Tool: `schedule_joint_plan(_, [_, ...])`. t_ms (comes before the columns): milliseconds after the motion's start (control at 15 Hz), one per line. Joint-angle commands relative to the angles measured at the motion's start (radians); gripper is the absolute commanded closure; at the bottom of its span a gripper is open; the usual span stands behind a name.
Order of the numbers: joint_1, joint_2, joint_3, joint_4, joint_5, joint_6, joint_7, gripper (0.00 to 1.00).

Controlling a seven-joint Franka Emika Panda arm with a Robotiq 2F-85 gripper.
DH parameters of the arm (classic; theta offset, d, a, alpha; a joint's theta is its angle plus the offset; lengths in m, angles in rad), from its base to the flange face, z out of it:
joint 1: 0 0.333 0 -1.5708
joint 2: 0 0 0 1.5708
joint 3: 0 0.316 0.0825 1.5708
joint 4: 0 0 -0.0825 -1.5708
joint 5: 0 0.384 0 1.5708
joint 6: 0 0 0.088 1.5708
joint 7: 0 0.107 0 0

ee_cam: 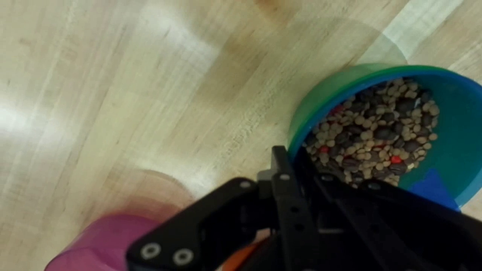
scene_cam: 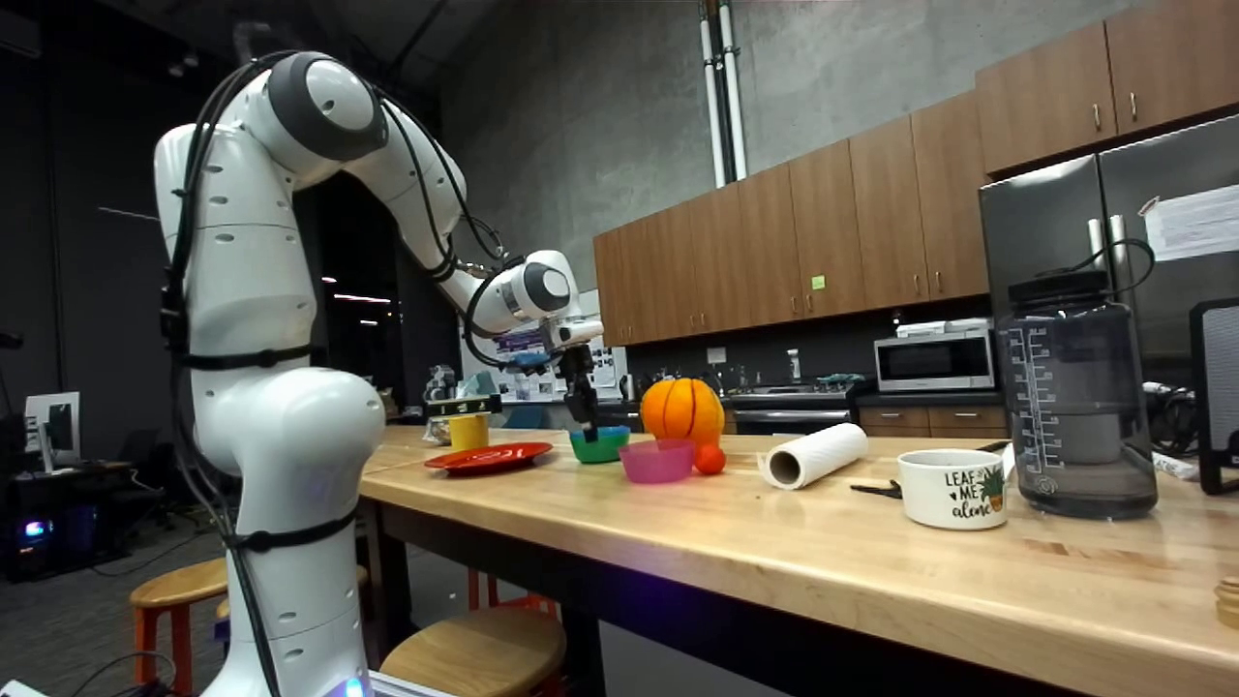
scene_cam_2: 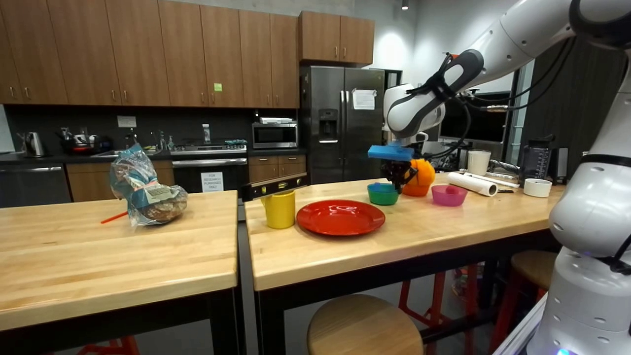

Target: Lift the blue and green bowl, pour some of its content into the purple bowl and then put it back on the table

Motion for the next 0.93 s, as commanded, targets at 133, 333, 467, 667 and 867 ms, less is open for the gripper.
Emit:
schedule_joint_plan(133, [0.014, -0.126, -0.021, -0.104, 0.05, -0.029, -0.13, 0.98])
schedule_joint_plan(333, [0.011, -0.2, -0.021, -0.155, 0.059, -0.032, -0.216, 0.98])
schedule_joint_plan(467, [0.007, -0.25, -0.021, -0.182, 0.064, -0.035, -0.275, 0.98])
schedule_joint_plan(667, [-0.007, -0.334, -0.033, -0.21, 0.063, -0.064, -0.383, 0.98])
schedule_joint_plan(867, [-0.028, -0.411, -0.065, -0.22, 0.064, -0.102, -0.516, 0.98])
